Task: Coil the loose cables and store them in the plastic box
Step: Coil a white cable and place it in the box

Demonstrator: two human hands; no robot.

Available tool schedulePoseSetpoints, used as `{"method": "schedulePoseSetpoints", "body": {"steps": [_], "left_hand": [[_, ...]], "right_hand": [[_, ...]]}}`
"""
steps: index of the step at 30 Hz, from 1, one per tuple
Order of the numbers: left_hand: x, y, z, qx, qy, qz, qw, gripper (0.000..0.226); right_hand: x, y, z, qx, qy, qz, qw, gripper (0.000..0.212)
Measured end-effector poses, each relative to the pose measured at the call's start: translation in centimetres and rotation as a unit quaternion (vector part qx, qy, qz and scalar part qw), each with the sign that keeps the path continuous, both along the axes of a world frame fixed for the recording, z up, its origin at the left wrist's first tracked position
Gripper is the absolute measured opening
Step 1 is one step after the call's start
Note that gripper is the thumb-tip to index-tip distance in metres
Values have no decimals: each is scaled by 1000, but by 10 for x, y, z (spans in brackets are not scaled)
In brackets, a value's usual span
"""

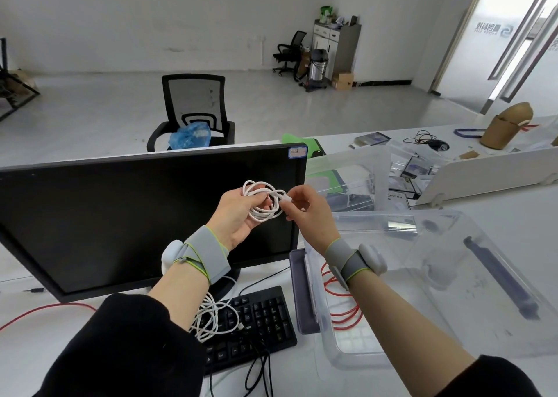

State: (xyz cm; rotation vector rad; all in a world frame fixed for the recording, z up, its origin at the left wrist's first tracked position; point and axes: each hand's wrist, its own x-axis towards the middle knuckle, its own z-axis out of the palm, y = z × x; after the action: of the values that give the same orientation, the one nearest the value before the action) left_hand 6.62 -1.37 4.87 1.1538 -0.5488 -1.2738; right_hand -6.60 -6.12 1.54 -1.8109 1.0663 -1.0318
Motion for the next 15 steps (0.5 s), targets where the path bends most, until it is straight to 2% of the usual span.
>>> {"method": "schedulePoseSetpoints", "body": {"steps": [2,4,7,11,15], "left_hand": [[-2,0,-2,-1,-22,6,1000,18],[-5,0,-3,3,-47,8,999,19],[-6,-1,-4,14,-95,22,995,22],[-3,-3,-6,35,-114,59,991,22],[3,-3,-5,44,-87,94,991,26]], "right_hand": [[0,0,-1,-64,50,-19,997,14],[1,-1,-4,-154,116,-43,980,20],[3,-1,-4,-234,184,-50,953,23],[0,-3,5,-259,237,-13,936,26],[-7,-6,10,-269,226,13,936,20]]}}
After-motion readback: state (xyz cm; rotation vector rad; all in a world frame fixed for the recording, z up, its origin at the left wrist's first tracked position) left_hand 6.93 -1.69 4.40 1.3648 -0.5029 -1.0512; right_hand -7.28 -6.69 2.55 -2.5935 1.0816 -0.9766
